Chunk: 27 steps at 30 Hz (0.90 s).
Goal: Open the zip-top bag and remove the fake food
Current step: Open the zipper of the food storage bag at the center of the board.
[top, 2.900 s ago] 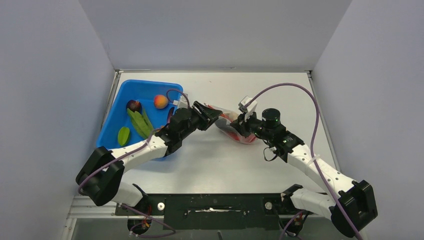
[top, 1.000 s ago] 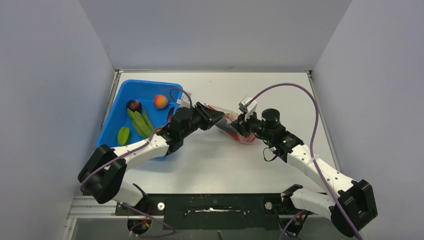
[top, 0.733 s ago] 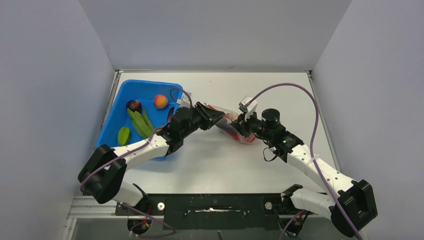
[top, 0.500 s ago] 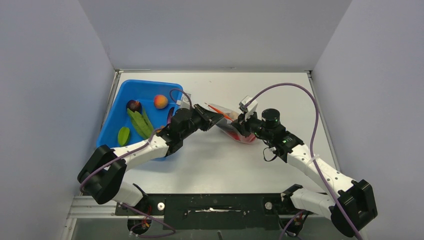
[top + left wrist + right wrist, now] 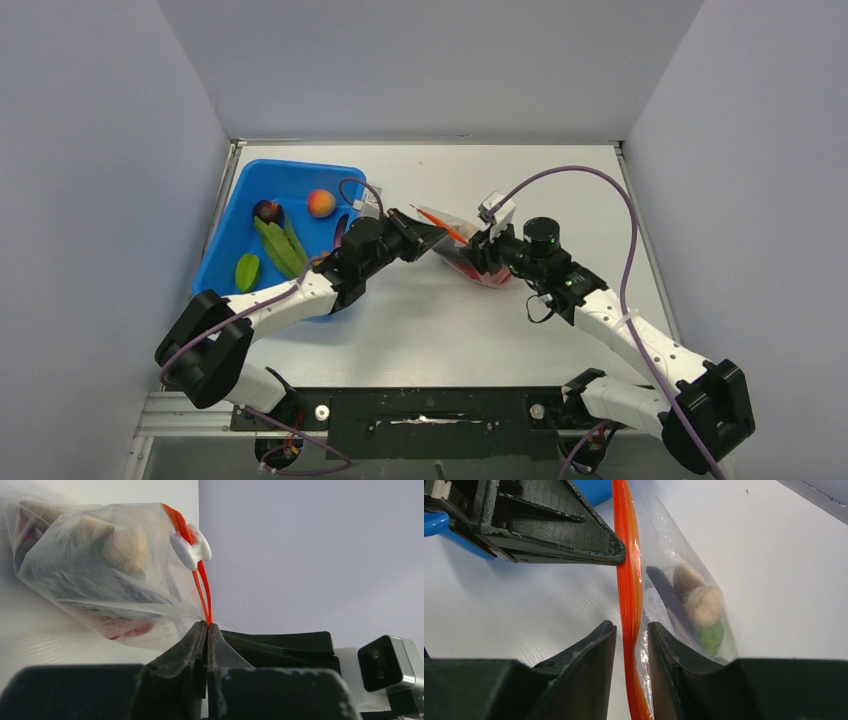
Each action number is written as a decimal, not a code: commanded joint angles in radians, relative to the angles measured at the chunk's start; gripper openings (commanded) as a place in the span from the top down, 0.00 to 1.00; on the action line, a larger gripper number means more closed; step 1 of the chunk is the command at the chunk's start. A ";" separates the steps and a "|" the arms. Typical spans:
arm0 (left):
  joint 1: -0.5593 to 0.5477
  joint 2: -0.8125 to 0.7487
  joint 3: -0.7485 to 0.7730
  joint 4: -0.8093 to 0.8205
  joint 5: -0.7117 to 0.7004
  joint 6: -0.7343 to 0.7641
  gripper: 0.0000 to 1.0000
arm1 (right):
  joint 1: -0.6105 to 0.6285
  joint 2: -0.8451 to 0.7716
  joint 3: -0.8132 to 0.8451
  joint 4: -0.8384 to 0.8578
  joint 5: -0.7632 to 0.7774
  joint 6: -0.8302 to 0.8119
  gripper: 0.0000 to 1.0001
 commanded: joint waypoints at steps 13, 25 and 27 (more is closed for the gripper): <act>0.007 -0.042 0.036 0.011 0.010 0.084 0.93 | -0.273 0.044 0.257 -0.236 -0.394 0.078 0.48; 0.010 -0.031 0.036 0.019 0.036 0.088 0.87 | -0.102 0.126 0.290 -0.313 -0.221 -0.017 0.45; 0.011 -0.031 0.035 0.020 0.041 0.089 0.92 | -0.075 0.145 0.300 -0.309 -0.166 -0.018 0.45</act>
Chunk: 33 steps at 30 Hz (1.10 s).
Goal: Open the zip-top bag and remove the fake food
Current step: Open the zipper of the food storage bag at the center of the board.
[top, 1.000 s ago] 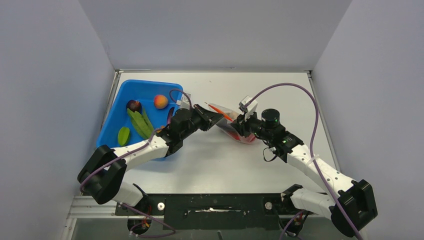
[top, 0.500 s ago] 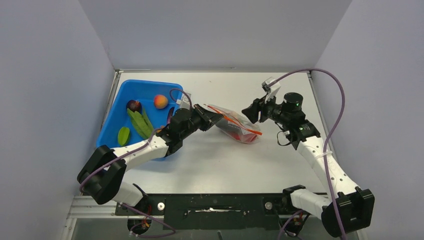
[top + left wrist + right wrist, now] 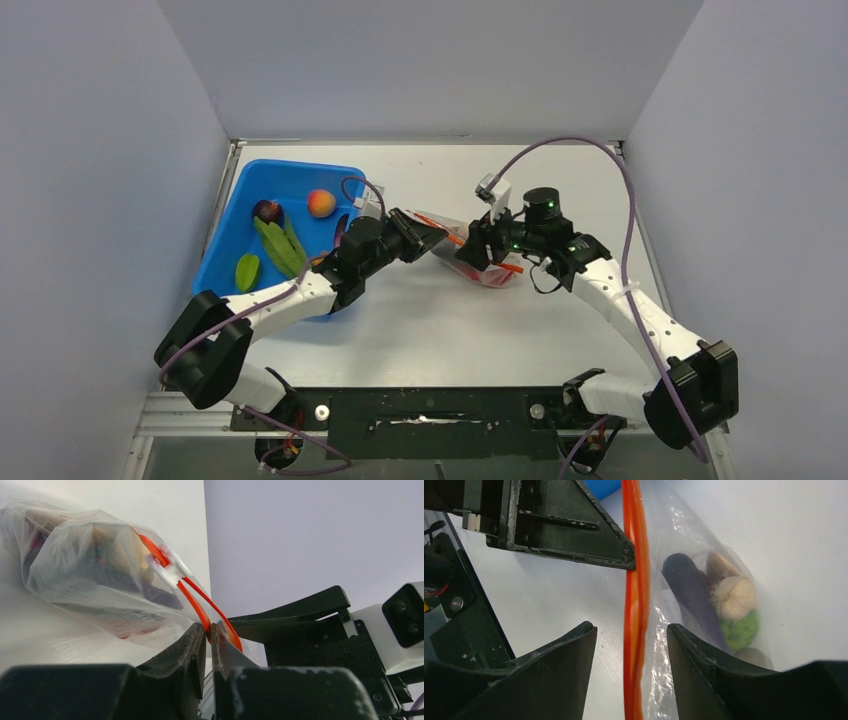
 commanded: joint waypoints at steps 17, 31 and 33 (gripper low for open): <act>0.003 -0.010 0.079 -0.074 0.062 0.072 1.00 | 0.059 0.025 0.045 0.119 0.223 0.051 0.50; -0.001 -0.002 0.136 -0.215 0.070 0.155 1.00 | 0.058 0.019 0.039 0.109 0.277 0.055 0.50; -0.008 0.001 0.157 -0.259 0.063 0.188 1.00 | 0.057 0.023 0.038 0.110 0.284 0.057 0.49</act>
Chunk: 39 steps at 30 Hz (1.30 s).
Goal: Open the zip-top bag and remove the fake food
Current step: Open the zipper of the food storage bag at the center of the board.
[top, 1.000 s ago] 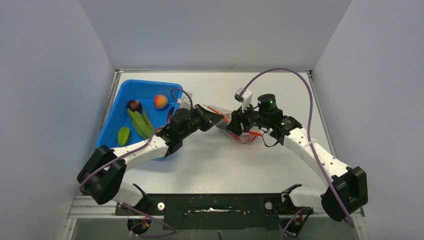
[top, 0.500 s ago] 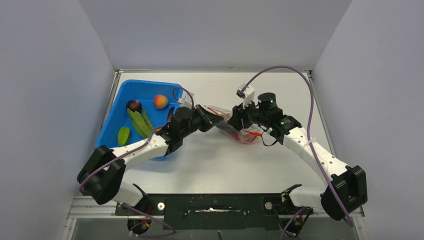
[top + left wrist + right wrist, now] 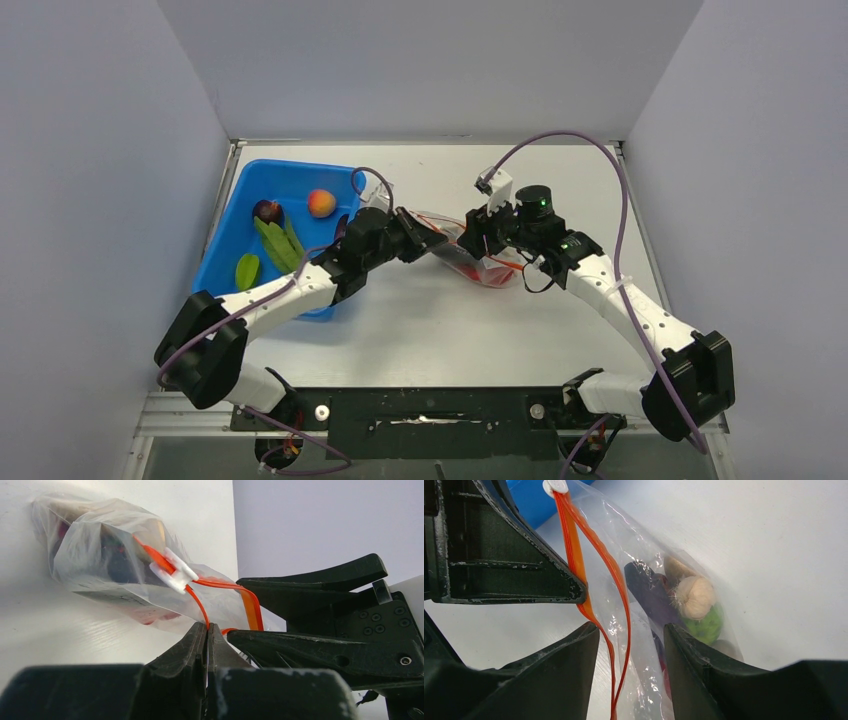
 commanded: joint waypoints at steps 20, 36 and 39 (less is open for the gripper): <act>-0.073 0.035 0.206 -0.273 -0.071 0.234 1.00 | 0.001 0.038 0.067 -0.076 0.147 -0.054 0.57; -0.056 -0.017 0.177 -0.265 -0.056 0.236 1.00 | 0.098 -0.114 0.026 -0.072 0.543 -0.149 1.00; -0.053 -0.047 0.144 -0.201 -0.036 0.214 0.98 | 0.098 -0.124 0.051 -0.062 0.557 -0.106 1.00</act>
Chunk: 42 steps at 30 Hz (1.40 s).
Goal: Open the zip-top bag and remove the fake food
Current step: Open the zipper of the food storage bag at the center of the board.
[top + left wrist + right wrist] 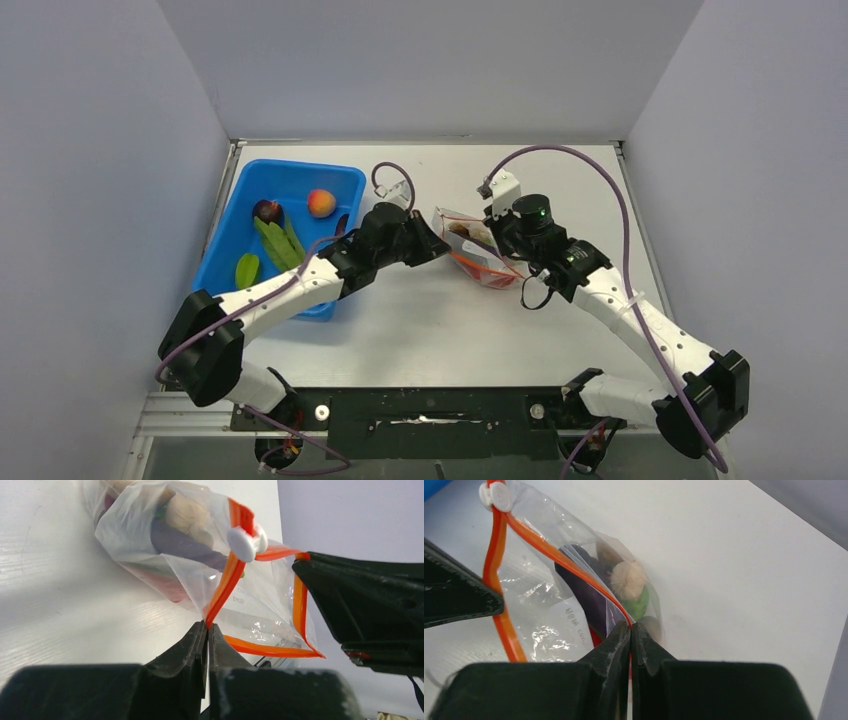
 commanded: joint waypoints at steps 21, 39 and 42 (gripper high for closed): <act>-0.042 -0.046 -0.021 0.203 -0.004 -0.204 0.38 | 0.069 0.060 0.205 -0.050 0.143 0.291 1.00; -0.039 0.050 -0.042 0.280 0.050 -0.247 0.65 | 0.076 0.057 0.214 -0.054 0.051 0.295 0.98; -0.035 0.037 -0.063 0.291 0.040 -0.249 0.87 | 0.079 0.059 0.219 -0.087 0.052 0.261 0.89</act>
